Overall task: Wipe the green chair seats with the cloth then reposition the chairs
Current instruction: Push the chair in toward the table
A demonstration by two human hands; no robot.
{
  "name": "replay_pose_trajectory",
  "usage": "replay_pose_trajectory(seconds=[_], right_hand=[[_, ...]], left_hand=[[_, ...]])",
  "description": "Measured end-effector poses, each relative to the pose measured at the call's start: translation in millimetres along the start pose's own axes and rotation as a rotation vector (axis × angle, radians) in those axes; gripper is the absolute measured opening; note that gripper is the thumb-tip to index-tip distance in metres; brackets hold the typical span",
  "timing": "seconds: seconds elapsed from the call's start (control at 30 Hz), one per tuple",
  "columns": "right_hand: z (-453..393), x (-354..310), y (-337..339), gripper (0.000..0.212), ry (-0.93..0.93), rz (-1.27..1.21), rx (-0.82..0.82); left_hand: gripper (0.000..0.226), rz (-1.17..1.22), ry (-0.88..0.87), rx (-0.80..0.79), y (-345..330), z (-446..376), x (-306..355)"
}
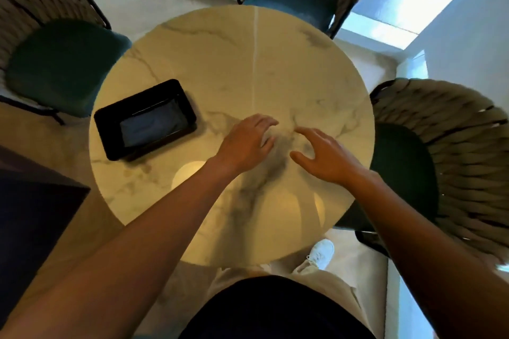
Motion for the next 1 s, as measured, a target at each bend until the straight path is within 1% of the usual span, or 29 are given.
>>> replay_pose_trajectory(seconds=[0.2, 0.37, 0.43, 0.6, 0.77, 0.87, 0.93, 1.0], right_hand=[[87, 106, -16, 0.072, -0.187, -0.078, 0.0], [145, 185, -33, 0.072, -0.238, -0.106, -0.01], [166, 218, -44, 0.071, -0.24, -0.092, -0.038], [216, 307, -71, 0.071, -0.212, -0.05, -0.188], [249, 389, -98, 0.071, -0.18, 0.047, -0.351], [264, 420, -113, 0.07, -0.124, 0.127, -0.435], [272, 430, -121, 0.077, -0.064, 0.192, -0.471], [276, 442, -132, 0.085, -0.035, 0.234, -0.493]], left_hand=[[0.04, -0.003, -0.115, -0.149, -88, -16, 78], [0.041, -0.026, -0.149, -0.239, -164, -12, 137], [0.039, -0.028, -0.161, -0.271, -196, -8, 163], [0.036, 0.0, -0.105, -0.337, -282, -2, 216], [0.038, -0.015, 0.037, -0.492, -381, 1, 248], [0.048, -0.039, 0.101, -0.62, -435, 8, 258], [0.062, -0.095, 0.128, -0.698, -466, 15, 261], [0.076, -0.194, 0.119, -0.785, -495, 25, 263]])
Point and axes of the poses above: each hand's wrist, its own z-axis away from the middle knuckle, its own y-axis out of the back of the hand, x = y × z, the point moved 7 cm from there along -z, towards the middle knuckle, and after that the axes turned 13 degrees about z, right-handed, at the moved point
